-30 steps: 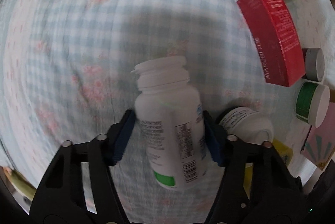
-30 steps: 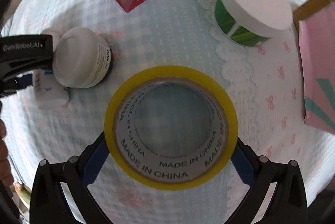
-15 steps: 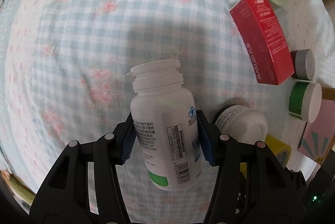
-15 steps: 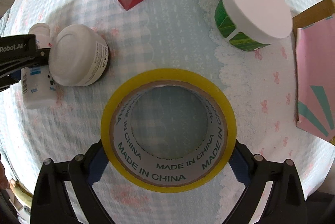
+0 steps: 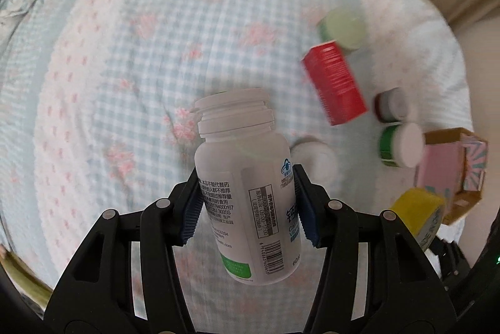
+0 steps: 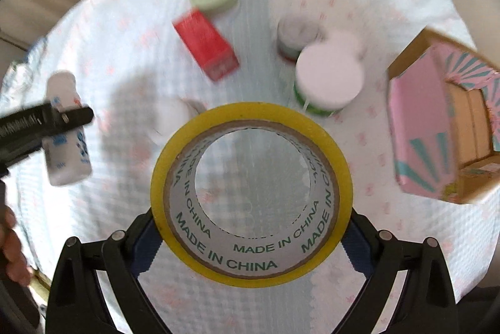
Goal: Organize rigid objects
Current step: 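Carry the pill bottle with the left gripper while the right gripper carries the tape into the cardboard box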
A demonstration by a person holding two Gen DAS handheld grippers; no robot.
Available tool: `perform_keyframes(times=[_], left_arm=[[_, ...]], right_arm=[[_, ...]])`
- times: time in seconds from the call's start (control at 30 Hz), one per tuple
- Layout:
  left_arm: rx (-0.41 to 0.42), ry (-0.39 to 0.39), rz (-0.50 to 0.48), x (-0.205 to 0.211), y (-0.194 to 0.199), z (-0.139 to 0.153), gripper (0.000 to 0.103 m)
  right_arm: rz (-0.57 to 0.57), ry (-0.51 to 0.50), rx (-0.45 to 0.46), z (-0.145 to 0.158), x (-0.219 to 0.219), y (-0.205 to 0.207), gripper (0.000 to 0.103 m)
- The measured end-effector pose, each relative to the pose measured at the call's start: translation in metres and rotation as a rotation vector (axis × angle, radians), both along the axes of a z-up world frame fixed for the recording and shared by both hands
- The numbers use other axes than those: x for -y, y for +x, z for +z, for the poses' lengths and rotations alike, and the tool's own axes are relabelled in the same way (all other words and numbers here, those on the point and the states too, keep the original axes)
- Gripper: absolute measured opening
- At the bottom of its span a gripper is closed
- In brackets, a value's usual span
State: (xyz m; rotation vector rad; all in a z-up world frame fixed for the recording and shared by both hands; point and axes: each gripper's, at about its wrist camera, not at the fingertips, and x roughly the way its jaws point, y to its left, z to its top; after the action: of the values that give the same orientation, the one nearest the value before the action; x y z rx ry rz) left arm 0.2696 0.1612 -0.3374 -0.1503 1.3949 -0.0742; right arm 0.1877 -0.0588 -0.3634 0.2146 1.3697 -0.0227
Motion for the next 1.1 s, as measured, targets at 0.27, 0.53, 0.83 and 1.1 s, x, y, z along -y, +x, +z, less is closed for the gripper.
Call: perform_keyframes(times=[0.27,0.53,0.83,1.1], left_arm=[[0.104,-0.057,-0.033,0.041,-0.026,0.072,0.05],[0.179,-0.11,-0.073,0.102,-0.059,0.125,0.05],[0.21,-0.138,-0.065,0.209,-0.087,0.145,0.05],[0.182,-0.154,-0.095,0.326,-0.083,0.125,0.05]], right_arm=[[-0.001,0.017,0.111,0.099,0.045,-0.019,0.096],[-0.039,0.013,0.215,0.174,0.124,-0.04,0.096],[-0.036,0.001,0.224,0.182,0.248,-0.052,0.096],[0.037,-0.049,0.125,0.138,0.346,-0.042,0.096]])
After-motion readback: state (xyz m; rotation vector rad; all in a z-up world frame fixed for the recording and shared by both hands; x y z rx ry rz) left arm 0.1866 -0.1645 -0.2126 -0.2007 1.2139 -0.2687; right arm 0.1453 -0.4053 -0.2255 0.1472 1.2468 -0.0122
